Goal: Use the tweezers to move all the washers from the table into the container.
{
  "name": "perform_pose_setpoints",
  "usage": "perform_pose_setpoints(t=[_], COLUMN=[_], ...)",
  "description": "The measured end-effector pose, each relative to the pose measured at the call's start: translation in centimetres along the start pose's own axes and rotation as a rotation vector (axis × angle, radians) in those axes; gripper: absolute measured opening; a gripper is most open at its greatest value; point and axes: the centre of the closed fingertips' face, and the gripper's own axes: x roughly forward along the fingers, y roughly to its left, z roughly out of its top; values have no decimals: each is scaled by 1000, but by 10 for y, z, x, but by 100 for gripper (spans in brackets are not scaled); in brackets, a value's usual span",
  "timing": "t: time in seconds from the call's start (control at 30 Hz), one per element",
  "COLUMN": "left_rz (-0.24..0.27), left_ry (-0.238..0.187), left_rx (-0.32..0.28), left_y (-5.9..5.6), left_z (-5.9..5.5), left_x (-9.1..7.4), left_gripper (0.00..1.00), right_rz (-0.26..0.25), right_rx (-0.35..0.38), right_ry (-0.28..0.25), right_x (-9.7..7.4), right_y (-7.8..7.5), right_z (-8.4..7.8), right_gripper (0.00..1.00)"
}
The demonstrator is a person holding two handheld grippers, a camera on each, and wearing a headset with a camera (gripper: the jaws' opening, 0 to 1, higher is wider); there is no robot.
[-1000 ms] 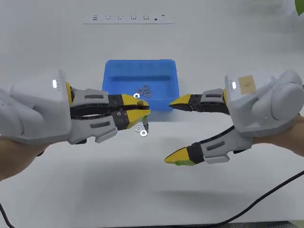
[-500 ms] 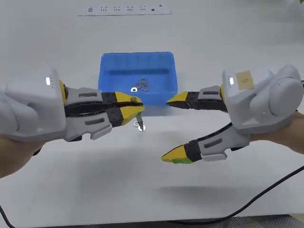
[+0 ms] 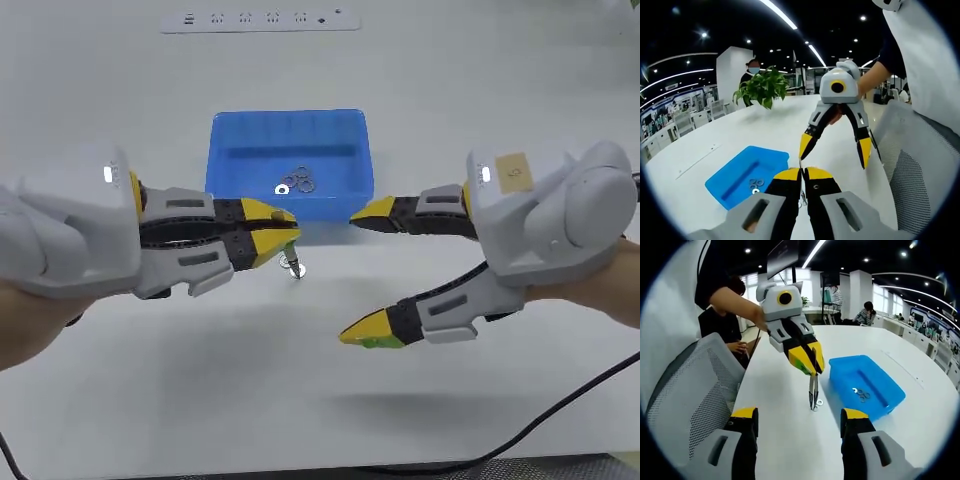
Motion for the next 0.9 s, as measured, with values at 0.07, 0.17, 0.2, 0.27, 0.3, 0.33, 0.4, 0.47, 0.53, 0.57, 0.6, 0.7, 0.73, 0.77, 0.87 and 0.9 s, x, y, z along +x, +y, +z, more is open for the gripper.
perform_pose_setpoints(t=[0.07,0.17,0.2,0.27,0.3,0.33,0.4,0.47,0.53,0.57,0.6,0.7,0.73,0.77,0.87,0.9], left_rz=[-18,-25,-30,-40,-46,-55,-78,-81,-80,-78,-76,-74,-69,-64,-66,-67], left_ry=[14,29,31,32,33,36,45,50,51,52,53,54,53,54,56,57], left_rx=[11,13,4,-2,0,-1,10,13,11,9,7,2,-3,-6,-10,-10], left_y=[-2,-1,-2,-4,-6,-8,-14,-15,-13,-13,-12,-10,-8,-6,-5,-5], left_z=[0,-1,-1,0,0,0,1,2,2,2,2,1,1,1,0,1], left_x=[0,0,1,1,2,2,4,6,7,7,7,7,6,6,5,5], left_gripper=[6,6,6,6,6,6,6,6,6,6,6,6,6,6,6,6], right_rz=[7,21,24,28,30,32,34,37,38,39,42,46,50,53,63,63], right_rx=[1,9,11,16,19,20,16,7,5,5,3,1,-2,-4,-7,-8], right_ry=[-1,-2,-2,-5,-7,-8,-9,5,9,10,9,8,12,16,25,26], right_x=[3,10,12,16,18,21,26,31,36,37,40,45,47,48,52,53], right_y=[1,2,2,-1,-2,-4,-8,-13,-18,-19,-20,-22,-23,-23,-22,-23], right_z=[0,0,1,2,3,4,6,5,6,7,8,9,8,7,5,5], right_gripper=[68,68,68,65,64,63,59,55,52,51,49,44,43,41,37,35])
